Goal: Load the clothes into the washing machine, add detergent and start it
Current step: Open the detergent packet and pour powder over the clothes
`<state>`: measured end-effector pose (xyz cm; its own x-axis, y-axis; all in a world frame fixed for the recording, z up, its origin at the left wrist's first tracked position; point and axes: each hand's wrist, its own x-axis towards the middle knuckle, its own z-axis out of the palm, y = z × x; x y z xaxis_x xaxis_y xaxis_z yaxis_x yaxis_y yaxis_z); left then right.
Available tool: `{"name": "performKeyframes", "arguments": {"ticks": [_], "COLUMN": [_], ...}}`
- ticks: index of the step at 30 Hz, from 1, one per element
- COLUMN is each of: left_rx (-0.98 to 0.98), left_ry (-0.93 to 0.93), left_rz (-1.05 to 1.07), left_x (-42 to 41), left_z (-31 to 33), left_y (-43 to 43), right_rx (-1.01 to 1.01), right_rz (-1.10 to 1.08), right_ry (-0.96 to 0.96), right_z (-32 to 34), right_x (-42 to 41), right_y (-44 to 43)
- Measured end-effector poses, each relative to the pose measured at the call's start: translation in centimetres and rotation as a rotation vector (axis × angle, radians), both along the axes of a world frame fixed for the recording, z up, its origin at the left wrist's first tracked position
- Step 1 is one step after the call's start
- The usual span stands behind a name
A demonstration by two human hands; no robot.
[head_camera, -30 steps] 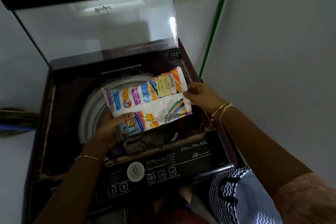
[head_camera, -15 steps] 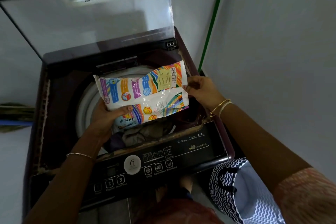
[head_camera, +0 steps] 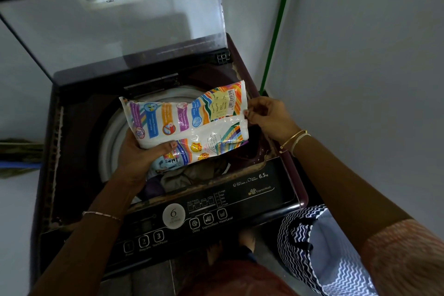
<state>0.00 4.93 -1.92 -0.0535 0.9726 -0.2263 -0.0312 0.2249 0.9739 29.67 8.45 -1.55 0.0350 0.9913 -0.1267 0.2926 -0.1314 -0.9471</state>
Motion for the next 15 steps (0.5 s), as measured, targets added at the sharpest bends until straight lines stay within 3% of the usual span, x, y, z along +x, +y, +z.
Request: {"name": "performKeyframes", "arguments": {"ticks": [15], "left_rx": [0.086], "left_ry": [0.077], "left_rz": [-0.06], "left_x": [1.3], "left_z": [2.6], "left_y": [0.0], "right_rx": [0.0], "right_rz": [-0.102], "right_ry": [0.054], "right_z": [-0.8], "right_x": [-0.1], "right_y": [0.0]}}
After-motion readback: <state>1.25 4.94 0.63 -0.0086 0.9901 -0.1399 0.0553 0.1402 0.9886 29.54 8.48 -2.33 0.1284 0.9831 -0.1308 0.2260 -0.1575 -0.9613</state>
